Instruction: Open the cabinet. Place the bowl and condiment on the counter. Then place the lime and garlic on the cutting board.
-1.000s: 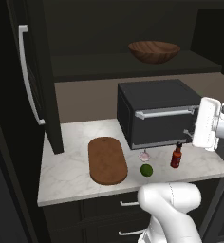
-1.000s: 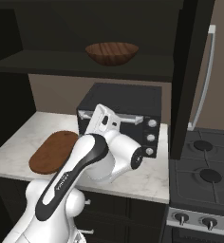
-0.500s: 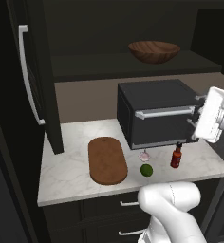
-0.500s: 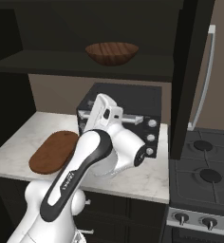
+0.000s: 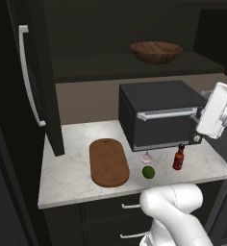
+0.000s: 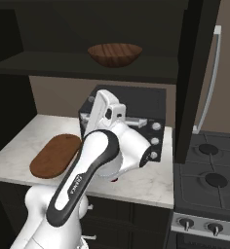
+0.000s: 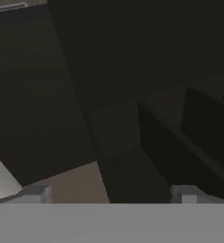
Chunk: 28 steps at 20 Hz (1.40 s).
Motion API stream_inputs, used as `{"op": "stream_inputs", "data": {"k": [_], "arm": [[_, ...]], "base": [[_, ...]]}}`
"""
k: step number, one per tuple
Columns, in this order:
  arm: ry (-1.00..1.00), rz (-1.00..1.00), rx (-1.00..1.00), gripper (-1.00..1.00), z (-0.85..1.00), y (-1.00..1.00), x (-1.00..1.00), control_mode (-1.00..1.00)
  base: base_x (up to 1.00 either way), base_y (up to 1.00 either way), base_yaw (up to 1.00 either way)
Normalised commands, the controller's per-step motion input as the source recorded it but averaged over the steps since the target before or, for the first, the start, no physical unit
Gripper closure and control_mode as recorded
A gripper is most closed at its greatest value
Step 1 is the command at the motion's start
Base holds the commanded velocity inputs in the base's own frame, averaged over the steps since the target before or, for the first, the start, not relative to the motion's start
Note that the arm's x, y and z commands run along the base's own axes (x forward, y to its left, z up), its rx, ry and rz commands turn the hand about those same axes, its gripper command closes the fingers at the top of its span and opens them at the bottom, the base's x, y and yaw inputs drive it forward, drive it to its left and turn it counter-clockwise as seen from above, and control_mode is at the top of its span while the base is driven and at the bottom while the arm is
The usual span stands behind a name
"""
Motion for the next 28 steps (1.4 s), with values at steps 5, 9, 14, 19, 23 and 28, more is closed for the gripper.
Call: {"op": "stream_inputs", "data": {"k": [5, 9, 14, 19, 23, 28], "arm": [[0.00, 0.00, -0.18, -1.00, 0.10, 0.05, 0.00, -1.00], [-0.02, 0.00, -0.21, -1.00, 0.29, -0.02, 0.00, -1.00], [-0.05, 0.00, -0.19, -1.00, 0.36, -0.14, 0.00, -1.00], [-0.08, -0.02, -0.11, -1.00, 0.28, -0.18, 0.00, -1.00], [-0.17, -0.02, 0.00, -1.00, 0.00, -0.15, 0.00, -1.00], [-0.25, -0.01, 0.00, -1.00, 0.05, -0.17, 0.00, -1.00]], "base": [[0.00, 0.00, 0.00], [0.00, 0.00, 0.00], [0.00, 0.00, 0.00], [0.00, 0.00, 0.00], [0.00, 0.00, 0.00], [0.00, 0.00, 0.00]]}}
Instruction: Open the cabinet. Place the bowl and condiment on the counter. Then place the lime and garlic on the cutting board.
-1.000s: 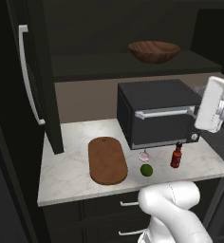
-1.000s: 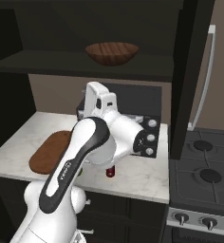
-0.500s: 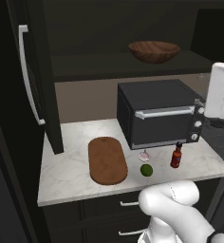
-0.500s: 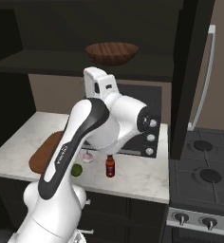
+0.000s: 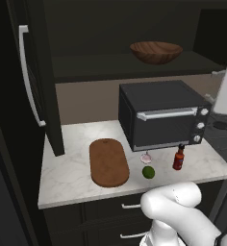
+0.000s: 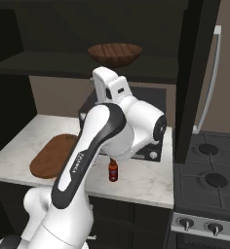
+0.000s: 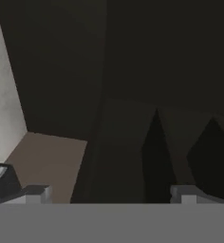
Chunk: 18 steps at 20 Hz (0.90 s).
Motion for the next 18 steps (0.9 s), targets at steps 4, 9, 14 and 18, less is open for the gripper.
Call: {"op": "stream_inputs", "data": {"k": [4, 9, 14, 18], "arm": [[-0.23, -0.07, -0.01, -1.00, 0.08, -0.08, 0.05, -1.00], [-0.14, -0.11, -0.07, -1.00, 0.12, 0.00, 0.13, -1.00], [-0.01, -0.13, -0.09, -1.00, 0.16, 0.00, 0.14, -1.00], [0.00, -0.08, -0.06, -1.00, 0.24, 0.00, 0.03, -1.00]], "base": [[0.00, 0.00, 0.00], [0.00, 0.00, 0.00], [0.00, 0.00, 0.00], [0.00, 0.00, 0.00]]}}
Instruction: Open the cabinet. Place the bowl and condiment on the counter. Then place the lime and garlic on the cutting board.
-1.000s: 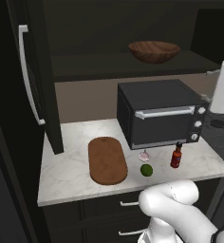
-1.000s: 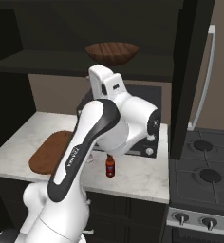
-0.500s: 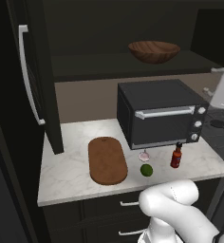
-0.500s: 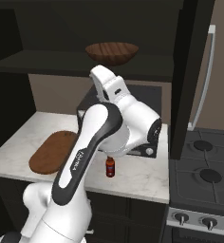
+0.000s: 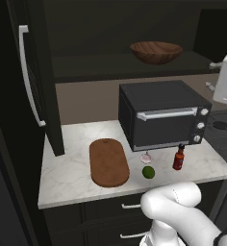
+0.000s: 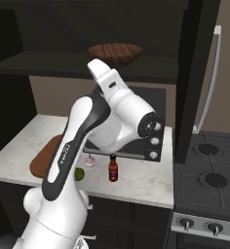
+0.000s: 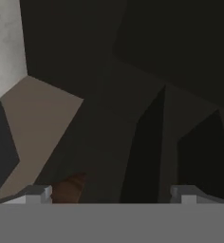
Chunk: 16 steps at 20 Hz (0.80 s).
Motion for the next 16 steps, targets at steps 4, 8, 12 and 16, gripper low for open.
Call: {"op": "stream_inputs", "data": {"k": [4, 8, 12, 16], "arm": [[0.00, -0.06, -0.05, -1.00, 0.23, 0.00, 0.01, -1.00], [0.00, -0.06, -0.03, -1.00, 0.15, -0.01, 0.02, -1.00], [0.00, -0.05, 0.00, -1.00, 0.10, 0.00, 0.13, -1.00], [0.00, -0.02, 0.00, -1.00, -0.01, 0.00, 0.17, -1.00]], "base": [[0.00, 0.00, 0.00], [0.00, 0.00, 0.00], [0.00, 0.00, 0.00], [0.00, 0.00, 0.00]]}}
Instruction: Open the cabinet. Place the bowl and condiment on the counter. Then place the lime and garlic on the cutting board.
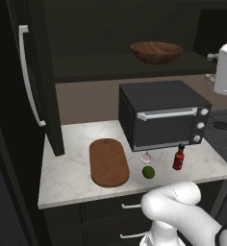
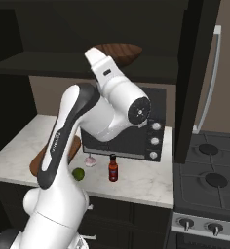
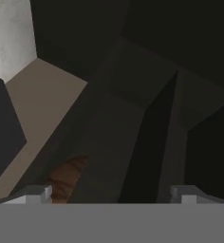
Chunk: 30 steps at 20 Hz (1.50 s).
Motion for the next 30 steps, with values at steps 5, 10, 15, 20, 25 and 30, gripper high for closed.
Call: {"op": "stream_inputs", "data": {"k": [5, 10, 15, 20, 25, 30], "arm": [[0.01, 0.00, 0.00, -1.00, 0.00, 0.00, 0.21, -1.00], [0.05, -0.01, 0.00, -1.00, 0.00, 0.00, 0.29, -1.00], [0.06, -0.02, 0.00, -1.00, 0.00, 0.00, 0.32, -1.00], [0.05, -0.04, 0.00, -1.00, 0.00, 0.00, 0.37, -1.00], [0.01, -0.01, 0.00, -1.00, 0.00, -0.05, 0.25, -1.00], [0.06, -0.01, 0.00, -1.00, 0.00, -0.01, 0.34, -1.00]], "base": [[0.00, 0.00, 0.00], [0.00, 0.00, 0.00], [0.00, 0.00, 0.00], [0.00, 0.00, 0.00], [0.00, 0.00, 0.00], [0.00, 0.00, 0.00]]}}
